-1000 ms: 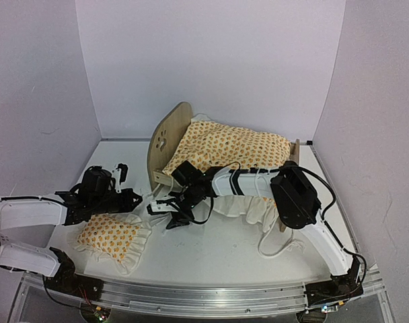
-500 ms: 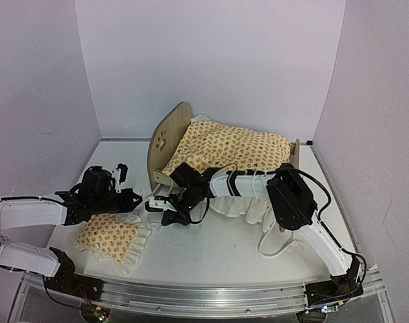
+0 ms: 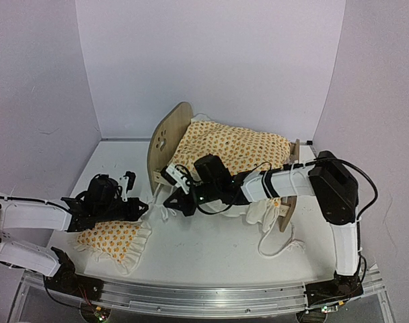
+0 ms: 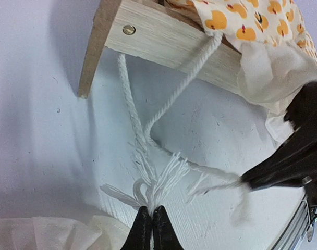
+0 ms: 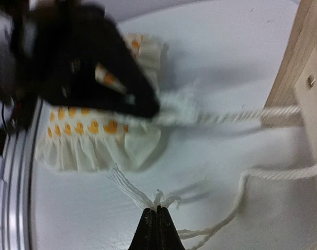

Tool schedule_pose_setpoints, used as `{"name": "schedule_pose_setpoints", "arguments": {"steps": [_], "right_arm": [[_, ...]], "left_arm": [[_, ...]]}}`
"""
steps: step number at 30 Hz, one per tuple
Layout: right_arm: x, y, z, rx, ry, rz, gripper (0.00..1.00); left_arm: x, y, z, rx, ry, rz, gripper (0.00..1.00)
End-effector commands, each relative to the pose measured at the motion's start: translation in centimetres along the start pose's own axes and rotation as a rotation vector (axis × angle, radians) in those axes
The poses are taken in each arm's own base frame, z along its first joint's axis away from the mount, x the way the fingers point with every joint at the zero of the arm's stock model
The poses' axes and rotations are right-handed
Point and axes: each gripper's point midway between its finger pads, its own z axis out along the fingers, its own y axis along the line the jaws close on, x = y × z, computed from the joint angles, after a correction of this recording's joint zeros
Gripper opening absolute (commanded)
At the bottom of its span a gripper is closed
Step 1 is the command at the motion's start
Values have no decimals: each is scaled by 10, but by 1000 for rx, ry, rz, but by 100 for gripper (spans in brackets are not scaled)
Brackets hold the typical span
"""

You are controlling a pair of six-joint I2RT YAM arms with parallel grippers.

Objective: Set up the pet bed

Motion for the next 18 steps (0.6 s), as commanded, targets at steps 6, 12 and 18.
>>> {"name": "schedule_pose_setpoints", "arguments": {"steps": [6, 12, 18], "right_arm": [[-184, 12, -87, 40, -654, 149, 0], [-212, -12, -77, 107, -758, 253, 0], [-219, -25, -46, 180, -786, 247, 0]], "left_arm": [[13, -7, -4, 15, -33, 11, 0], [12, -13, -12, 30, -63, 31, 0], [14, -22, -17, 79, -57, 60, 0]]}}
